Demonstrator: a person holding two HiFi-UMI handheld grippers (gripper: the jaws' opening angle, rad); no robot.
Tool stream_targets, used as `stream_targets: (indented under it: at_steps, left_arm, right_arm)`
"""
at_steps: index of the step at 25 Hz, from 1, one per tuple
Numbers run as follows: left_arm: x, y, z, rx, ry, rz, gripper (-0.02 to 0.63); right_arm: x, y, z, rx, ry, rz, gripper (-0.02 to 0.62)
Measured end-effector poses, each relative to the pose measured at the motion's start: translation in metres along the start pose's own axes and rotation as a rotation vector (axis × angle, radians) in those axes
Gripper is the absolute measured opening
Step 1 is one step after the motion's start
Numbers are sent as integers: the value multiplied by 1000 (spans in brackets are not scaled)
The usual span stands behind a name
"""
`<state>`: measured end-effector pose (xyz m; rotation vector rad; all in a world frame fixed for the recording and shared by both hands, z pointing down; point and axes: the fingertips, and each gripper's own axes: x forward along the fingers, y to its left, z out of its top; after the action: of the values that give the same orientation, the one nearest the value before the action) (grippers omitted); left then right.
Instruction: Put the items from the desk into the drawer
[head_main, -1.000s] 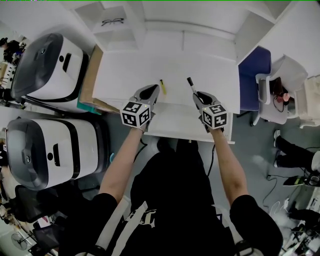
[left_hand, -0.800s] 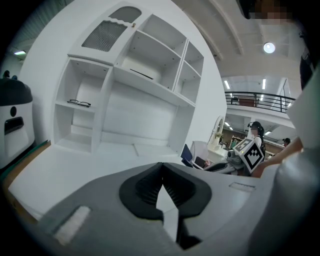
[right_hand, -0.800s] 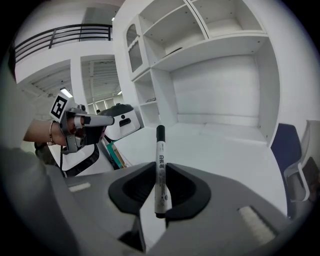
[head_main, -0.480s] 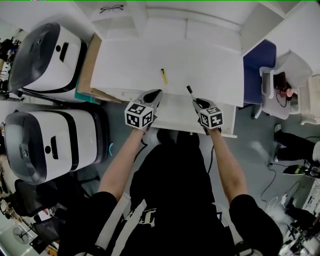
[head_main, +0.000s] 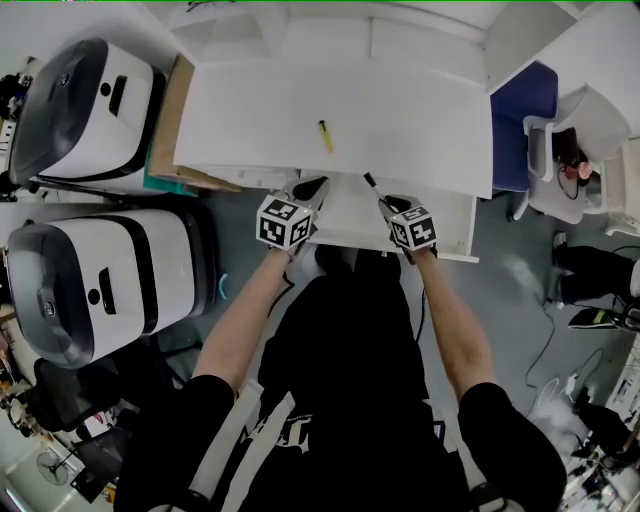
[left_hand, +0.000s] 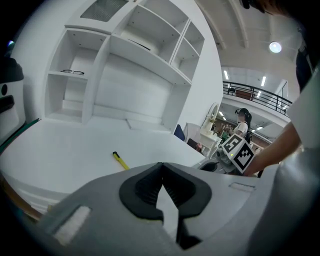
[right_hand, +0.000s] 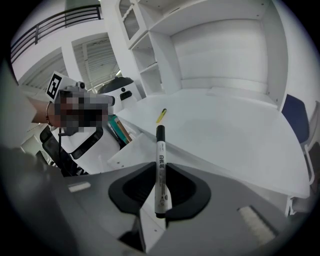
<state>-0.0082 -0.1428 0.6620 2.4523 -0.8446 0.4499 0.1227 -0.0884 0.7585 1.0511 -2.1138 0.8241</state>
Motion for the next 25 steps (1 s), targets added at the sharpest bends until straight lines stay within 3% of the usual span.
stream_targets:
  at_steps: [25]
  left_arm:
    - [10, 8, -47, -50, 92, -18, 0]
  right_arm:
    - [38, 1, -41, 13, 145, 22, 71]
